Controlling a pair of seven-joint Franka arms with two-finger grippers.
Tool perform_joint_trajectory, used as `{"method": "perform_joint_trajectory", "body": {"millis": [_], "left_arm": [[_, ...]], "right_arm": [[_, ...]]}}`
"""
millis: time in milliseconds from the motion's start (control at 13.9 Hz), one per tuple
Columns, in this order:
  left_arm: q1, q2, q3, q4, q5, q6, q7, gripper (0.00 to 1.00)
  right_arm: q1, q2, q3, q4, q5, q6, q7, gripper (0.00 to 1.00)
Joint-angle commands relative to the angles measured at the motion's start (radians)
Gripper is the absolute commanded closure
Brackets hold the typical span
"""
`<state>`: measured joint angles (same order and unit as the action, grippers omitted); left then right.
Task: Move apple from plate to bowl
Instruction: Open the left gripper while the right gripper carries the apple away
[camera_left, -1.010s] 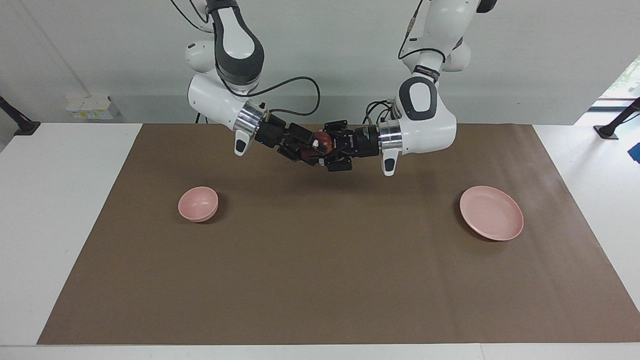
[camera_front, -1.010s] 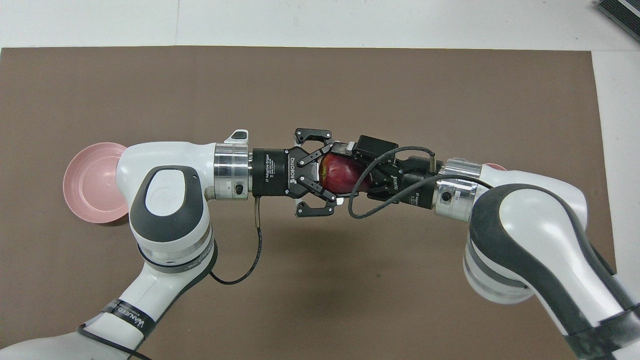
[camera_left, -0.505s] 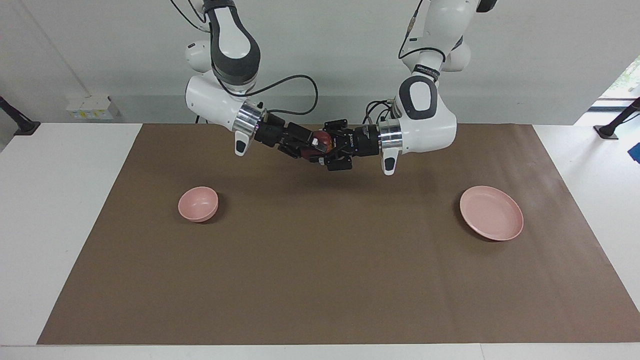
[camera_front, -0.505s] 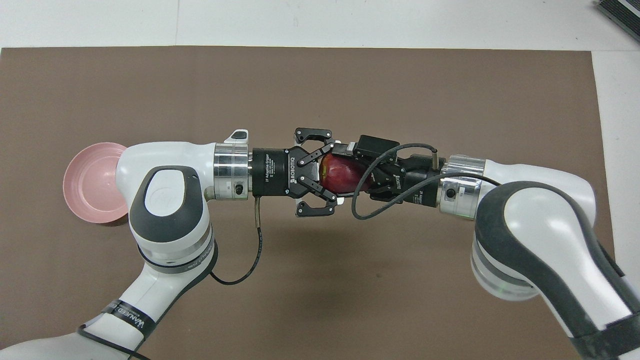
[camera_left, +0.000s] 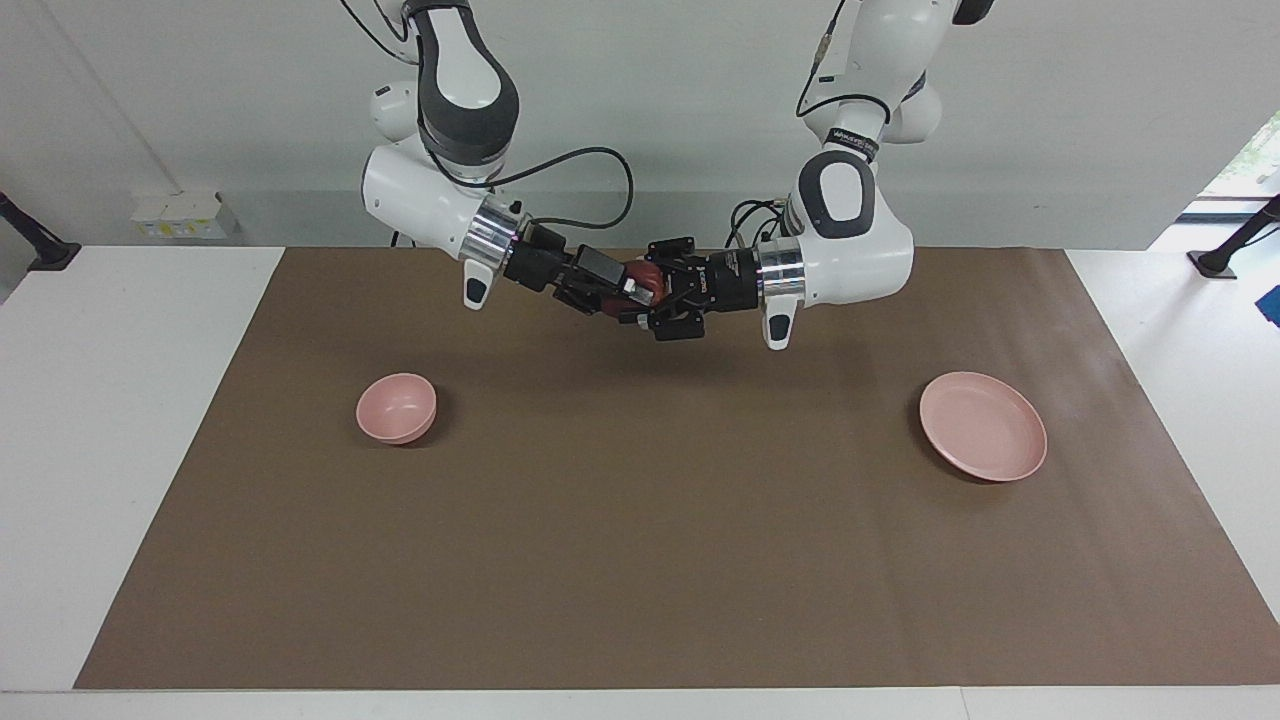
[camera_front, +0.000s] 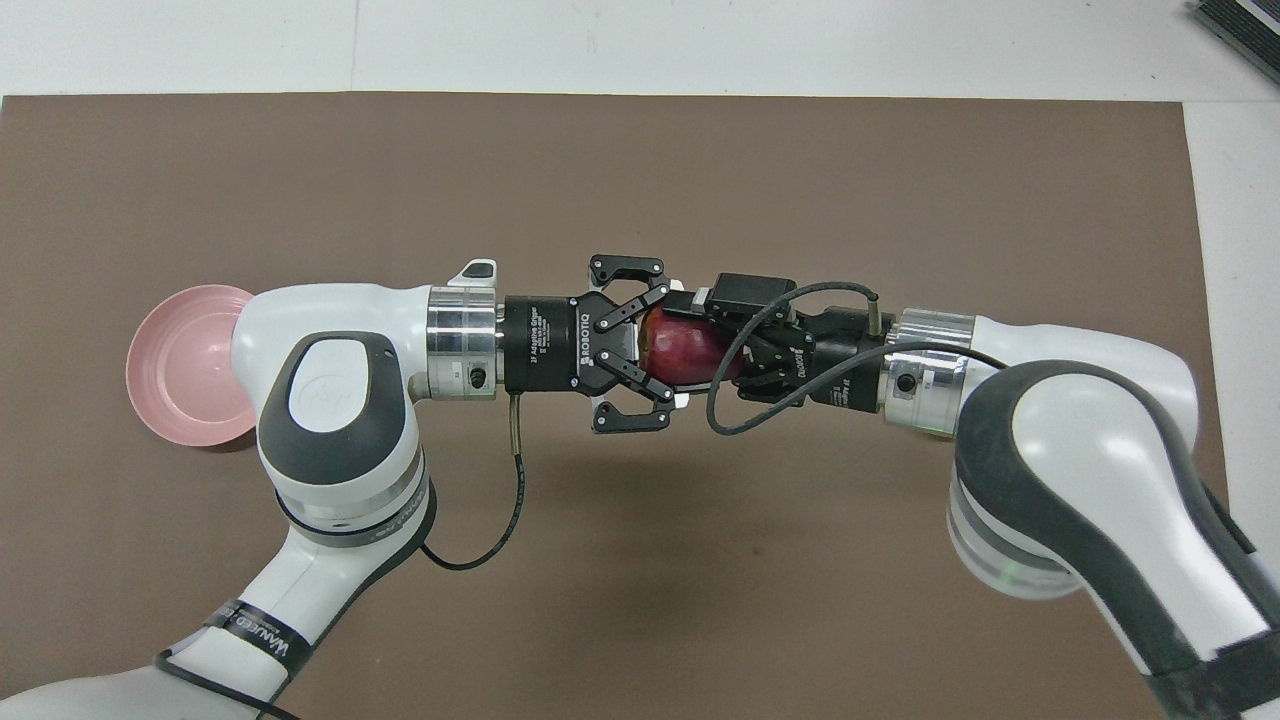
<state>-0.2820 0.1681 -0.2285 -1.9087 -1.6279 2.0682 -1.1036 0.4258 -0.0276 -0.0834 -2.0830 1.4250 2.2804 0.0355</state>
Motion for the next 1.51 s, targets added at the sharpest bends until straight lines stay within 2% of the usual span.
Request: {"method": "perform_joint_trajectory", "body": {"millis": [0, 216, 505, 721, 938, 1154, 1298, 1442], "left_arm": [[0.006, -0.018, 0.0, -0.01, -0.007, 0.012, -0.001, 0.0], [0.029, -0.024, 0.011, 0.002, 0.037, 0.012, -0.005, 0.0], [0.072, -0.024, 0.011, 0.031, 0.286, 0.009, -0.004, 0.0], [0.084, -0.01, 0.011, 0.045, 0.591, 0.026, 0.001, 0.0], [0.098, -0.007, 0.012, 0.045, 0.842, 0.024, 0.004, 0.0], [0.156, 0.002, 0.011, 0.075, 1.113, 0.006, 0.025, 0.0], [0.219, -0.01, 0.012, 0.101, 1.203, 0.003, 0.056, 0.0], [0.297, -0.015, 0.012, 0.16, 1.234, -0.054, 0.196, 0.0]], "right_arm": [[-0.009, -0.008, 0.004, 0.006, -0.032, -0.022, 0.067, 1.0], [-0.009, -0.008, 0.004, 0.006, -0.032, -0.022, 0.067, 1.0], [-0.015, -0.006, 0.001, 0.006, -0.066, -0.03, 0.055, 1.0], [-0.065, 0.009, 0.002, 0.014, -0.326, -0.074, 0.034, 1.0], [-0.11, 0.028, 0.001, 0.015, -0.528, -0.079, 0.029, 1.0], [-0.198, 0.043, 0.001, 0.024, -0.782, -0.094, 0.0, 1.0], [-0.249, 0.048, -0.001, 0.023, -0.935, -0.094, -0.055, 1.0], [-0.297, 0.06, 0.001, 0.023, -1.137, -0.087, -0.062, 1.0]]}}
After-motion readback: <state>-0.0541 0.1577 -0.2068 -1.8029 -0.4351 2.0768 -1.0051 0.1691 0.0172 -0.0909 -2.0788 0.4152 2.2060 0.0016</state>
